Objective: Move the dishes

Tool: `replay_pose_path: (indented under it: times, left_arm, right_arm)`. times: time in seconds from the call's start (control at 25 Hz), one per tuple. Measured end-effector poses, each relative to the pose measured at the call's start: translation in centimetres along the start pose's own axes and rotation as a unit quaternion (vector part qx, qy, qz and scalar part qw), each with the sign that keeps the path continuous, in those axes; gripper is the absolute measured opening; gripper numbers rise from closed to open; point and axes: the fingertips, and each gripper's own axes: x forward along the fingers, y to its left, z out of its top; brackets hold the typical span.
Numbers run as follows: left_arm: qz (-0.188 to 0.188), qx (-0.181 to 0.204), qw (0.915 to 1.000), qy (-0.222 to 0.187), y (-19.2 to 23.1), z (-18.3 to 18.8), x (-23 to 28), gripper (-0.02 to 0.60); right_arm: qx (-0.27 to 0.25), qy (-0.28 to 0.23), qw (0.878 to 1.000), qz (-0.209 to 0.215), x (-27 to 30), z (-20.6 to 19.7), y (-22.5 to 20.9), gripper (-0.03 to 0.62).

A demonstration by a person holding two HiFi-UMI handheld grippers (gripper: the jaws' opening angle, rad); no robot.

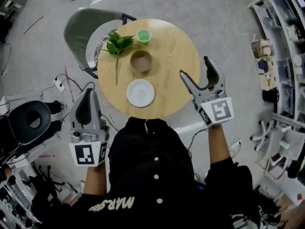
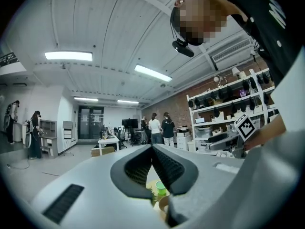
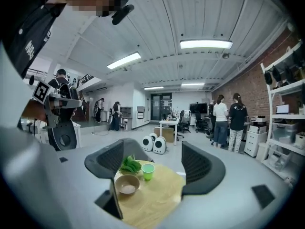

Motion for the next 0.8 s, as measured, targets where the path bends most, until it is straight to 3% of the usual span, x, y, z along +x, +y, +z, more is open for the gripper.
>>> replay_pose_path:
  times: [0.28,0.44,0.64,0.8]
  left_arm:
    - [-0.007,-0.021,0.9997,0.014,1.5,-2.5,1.4,0.003]
    - [-0.002,-0.029,0.9991,0.031,2.9,-4.4,1.7,0.003]
    - [0.006,-0.039,0.9983,0.044,4.2,-6.3,2.2,0.003]
    - [0.008,-0.018,0.9984,0.053,4.9,-7.2,2.4,0.003]
  right_arm:
    - [-0.012,0.069,0.997,0.035,8.1,-3.7,1.1,0.365]
    - [-0.015,0.077,0.994,0.069,12.9,-5.2,2.4,0.365]
    - [-0.023,0.119,0.990,0.067,17.6,-8.8,2.4,0.365]
    - [-0.031,0.139,0.987,0.081,20.8,-10.9,2.5,0.365]
